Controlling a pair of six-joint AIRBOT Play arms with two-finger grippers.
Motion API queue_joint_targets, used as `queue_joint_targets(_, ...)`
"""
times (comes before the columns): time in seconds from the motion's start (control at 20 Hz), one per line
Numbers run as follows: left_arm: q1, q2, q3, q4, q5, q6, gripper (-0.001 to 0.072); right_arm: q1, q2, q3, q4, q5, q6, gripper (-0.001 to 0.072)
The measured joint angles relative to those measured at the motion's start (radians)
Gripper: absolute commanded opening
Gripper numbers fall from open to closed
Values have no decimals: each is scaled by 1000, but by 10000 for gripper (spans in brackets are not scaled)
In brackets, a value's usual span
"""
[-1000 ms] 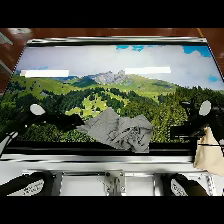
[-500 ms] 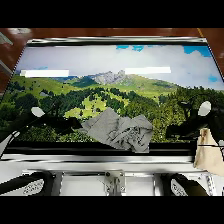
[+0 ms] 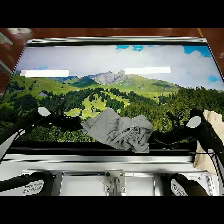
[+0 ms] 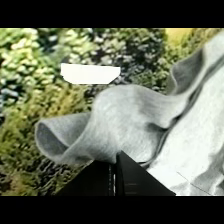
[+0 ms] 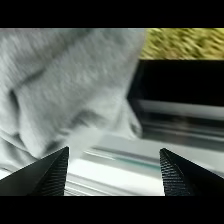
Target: Fold the shirts.
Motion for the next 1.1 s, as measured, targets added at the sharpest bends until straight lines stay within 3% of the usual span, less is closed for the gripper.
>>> queue_joint_targets(0.3,2,100,14,-5,-27,42,42,0,0,-159,236,-116,-61,684)
queue_joint_targets(0.35,2,113,14,-5,-30,45,42,0,0,-176,254,-124,-65,621)
queue_joint_targets(0.55,3,151,15,-5,-33,49,42,0,0,-215,332,-149,-99,67)
queue_joint_targets(0.85,32,256,89,-6,-48,51,42,0,44,-93,498,-103,-277,63)
queue_joint_targets(1.1,151,460,412,-3,-48,51,41,0,202,387,387,-40,-293,63)
